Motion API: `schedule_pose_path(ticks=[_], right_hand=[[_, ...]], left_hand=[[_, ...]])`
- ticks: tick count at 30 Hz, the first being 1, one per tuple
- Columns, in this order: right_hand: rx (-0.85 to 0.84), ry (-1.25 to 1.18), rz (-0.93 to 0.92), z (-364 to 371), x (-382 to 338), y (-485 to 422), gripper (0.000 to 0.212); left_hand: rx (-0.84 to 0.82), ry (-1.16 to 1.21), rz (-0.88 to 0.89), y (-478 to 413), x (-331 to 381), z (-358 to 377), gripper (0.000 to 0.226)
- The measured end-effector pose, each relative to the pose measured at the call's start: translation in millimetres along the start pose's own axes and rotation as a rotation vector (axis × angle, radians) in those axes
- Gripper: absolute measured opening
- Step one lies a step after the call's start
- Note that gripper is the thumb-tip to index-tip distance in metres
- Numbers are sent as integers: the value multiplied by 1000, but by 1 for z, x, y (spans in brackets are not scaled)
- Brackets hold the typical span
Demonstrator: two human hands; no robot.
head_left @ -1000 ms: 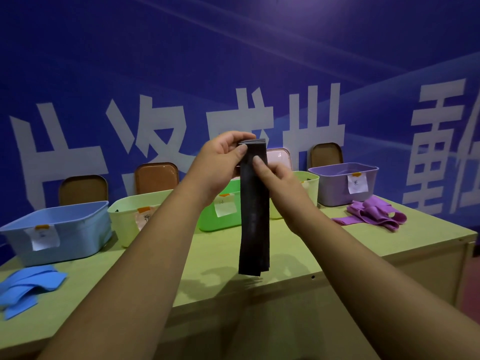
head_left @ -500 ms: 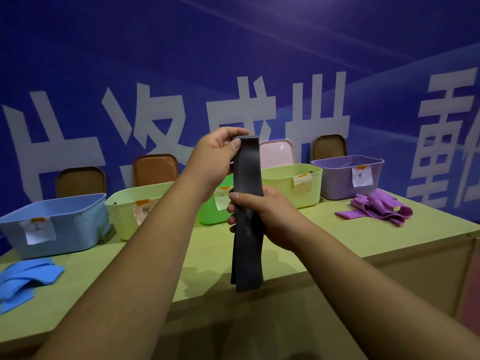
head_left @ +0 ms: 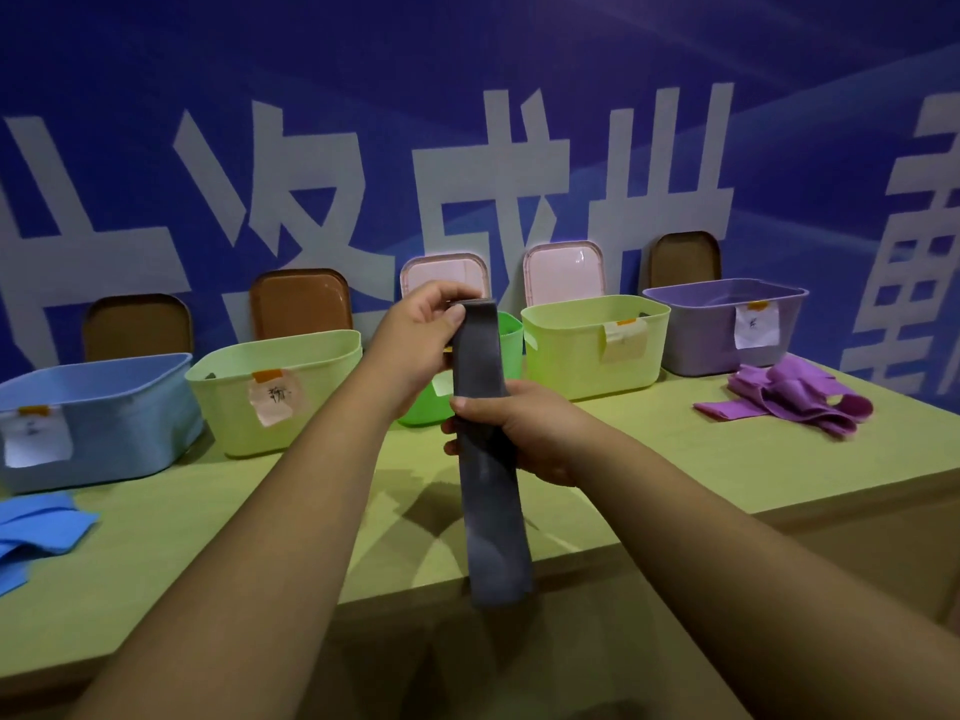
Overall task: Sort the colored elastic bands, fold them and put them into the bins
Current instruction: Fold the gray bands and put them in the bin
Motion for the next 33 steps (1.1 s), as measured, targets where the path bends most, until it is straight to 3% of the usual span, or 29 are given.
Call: schedule_pose_path(ticks=[4, 7, 13, 19, 25, 33], right_hand=[[81, 141, -18, -19, 11, -37, 23], [44, 205, -25, -27, 13, -57, 30], [166, 154, -163, -57, -3, -95, 20], [142, 151, -224, -65, 7, -115, 20], [148, 115, -212, -69, 22, -119, 22], [106, 92, -202, -68, 26, -111, 26]], left_hand=[[-4, -23, -13, -14, -34, -4, 29], [15, -99, 7, -23, -56, -10, 28], [4, -278, 43, -29, -97, -13, 29], [56, -244, 13, -26, -130, -22, 26], [90, -222, -17, -24, -144, -24, 9], [69, -83, -103, -16, -153, -24, 14]])
Point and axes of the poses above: each hand's wrist, its own y-axis away from the middle knuckle, its own z-axis out of the palm, x = y × z, the point moved 8 cm from there along -y, towards the middle knuckle, and after that the axes turned 5 degrees about z, right-handed, at the moved point
